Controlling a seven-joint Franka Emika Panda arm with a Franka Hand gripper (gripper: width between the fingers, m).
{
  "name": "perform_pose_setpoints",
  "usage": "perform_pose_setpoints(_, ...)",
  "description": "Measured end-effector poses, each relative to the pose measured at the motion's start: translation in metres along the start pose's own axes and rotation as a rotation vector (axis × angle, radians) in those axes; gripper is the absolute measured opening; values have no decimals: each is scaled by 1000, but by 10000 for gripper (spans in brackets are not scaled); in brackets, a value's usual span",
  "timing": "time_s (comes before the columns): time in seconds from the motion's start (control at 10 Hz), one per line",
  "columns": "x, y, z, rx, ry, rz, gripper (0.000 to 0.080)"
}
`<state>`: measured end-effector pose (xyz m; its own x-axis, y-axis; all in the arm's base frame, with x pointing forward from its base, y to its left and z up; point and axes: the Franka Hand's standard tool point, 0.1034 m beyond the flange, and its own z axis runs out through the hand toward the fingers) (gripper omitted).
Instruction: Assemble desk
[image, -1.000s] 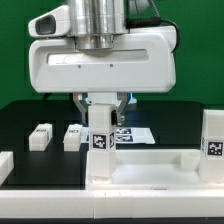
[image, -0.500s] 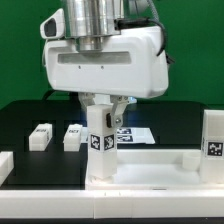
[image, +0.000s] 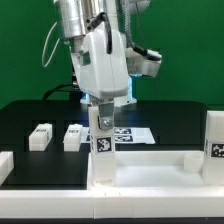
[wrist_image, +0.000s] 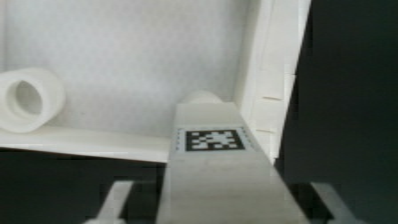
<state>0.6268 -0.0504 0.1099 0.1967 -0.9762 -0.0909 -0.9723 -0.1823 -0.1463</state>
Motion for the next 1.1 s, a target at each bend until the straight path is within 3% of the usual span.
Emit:
perform_pose_setpoints(0.1,0,0,0,-1,0,-24,288)
perform_pose_setpoints(0.2,-1,-1,0,-5,5,-81,472)
perform_pose_setpoints(0.3,-4,-4,-2,-24,22,-308,588)
perform_pose_setpoints(0.4,-9,-5,-3,-43,23,-490,588)
perform_pose_setpoints(0.5,-14,-5,-1,-55,16,-641,637)
perform_pose_setpoints(0.8,-11,-4,-1,-56,12,-797,646)
perform_pose_setpoints(1.1,-4,-12,-5,-107,2,-1335,648)
